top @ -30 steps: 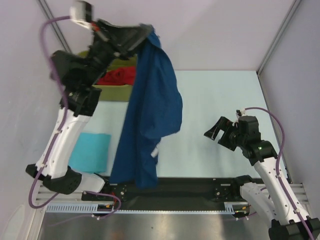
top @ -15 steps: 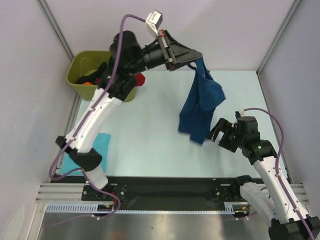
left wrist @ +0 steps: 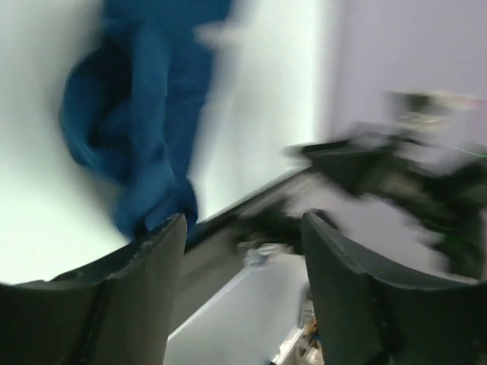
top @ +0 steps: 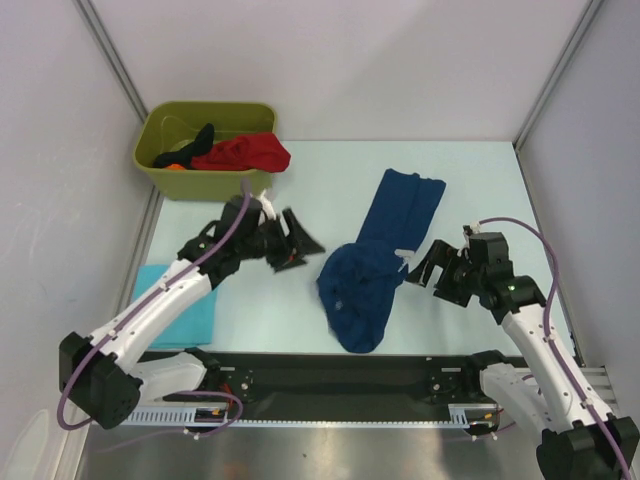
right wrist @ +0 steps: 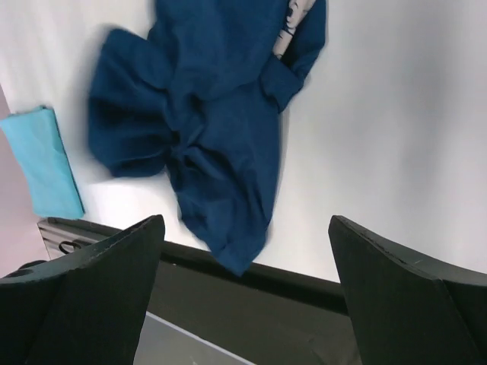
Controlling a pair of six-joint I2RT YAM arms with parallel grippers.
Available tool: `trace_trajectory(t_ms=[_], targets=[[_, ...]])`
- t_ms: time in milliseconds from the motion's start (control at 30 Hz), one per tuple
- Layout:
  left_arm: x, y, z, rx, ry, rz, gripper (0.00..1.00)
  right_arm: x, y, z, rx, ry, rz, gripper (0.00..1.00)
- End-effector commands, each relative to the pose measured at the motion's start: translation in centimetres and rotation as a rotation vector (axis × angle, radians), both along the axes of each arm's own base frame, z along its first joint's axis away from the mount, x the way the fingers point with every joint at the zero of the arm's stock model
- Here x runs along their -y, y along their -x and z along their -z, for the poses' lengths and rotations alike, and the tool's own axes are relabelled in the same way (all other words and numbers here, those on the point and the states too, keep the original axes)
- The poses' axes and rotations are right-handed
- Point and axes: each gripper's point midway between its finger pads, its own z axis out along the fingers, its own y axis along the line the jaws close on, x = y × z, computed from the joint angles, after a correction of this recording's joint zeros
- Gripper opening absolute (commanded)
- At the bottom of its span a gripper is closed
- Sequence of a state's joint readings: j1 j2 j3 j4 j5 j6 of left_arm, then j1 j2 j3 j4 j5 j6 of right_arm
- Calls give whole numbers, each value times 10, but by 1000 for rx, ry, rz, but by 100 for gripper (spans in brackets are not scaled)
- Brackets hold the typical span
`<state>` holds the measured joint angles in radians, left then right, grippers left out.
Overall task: Fold and stack the t-shirts
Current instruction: Move the tshirt to the center of the board, then flatten the tshirt out
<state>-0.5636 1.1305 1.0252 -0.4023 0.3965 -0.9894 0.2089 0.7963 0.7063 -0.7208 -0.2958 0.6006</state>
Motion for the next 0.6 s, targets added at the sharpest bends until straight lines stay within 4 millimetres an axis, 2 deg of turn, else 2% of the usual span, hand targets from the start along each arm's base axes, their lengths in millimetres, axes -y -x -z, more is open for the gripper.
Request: trace_trajectory(t_ms=[0, 67, 167, 233, 267, 300, 367, 400, 433, 567], targets=[[-55, 14, 83, -101, -314, -81, 72, -5, -2, 11, -23, -8, -36, 96], [-83, 14, 96, -89, -463, -130, 76, -5, -8, 15, -26, 5, -31, 96], [-97, 11, 92, -31, -529, -149, 84, -3, -23, 22, -29, 25, -14, 96], [-91, 8, 91, -5, -511, -125, 84, -7, -33, 32, -63, 22, -13, 96], [-80, -1, 84, 59, -470, -90, 84, -9, -41, 32, -52, 18, -14, 95], [-69, 1, 92, 52, -439, -32, 83, -10, -46, 37, -67, 20, -15, 92], [-58, -8, 100, 78, -416, -5, 81, -15, -62, 43, -88, 21, -23, 88], [-57, -10, 119, 28, -445, 3, 80, -18, -68, 43, -91, 17, -35, 84], [-58, -11, 128, -3, -459, 4, 80, -24, -78, 47, -105, 14, -79, 82], [-47, -6, 166, -95, -460, 75, 75, -32, -97, 58, -171, 82, -179, 81]])
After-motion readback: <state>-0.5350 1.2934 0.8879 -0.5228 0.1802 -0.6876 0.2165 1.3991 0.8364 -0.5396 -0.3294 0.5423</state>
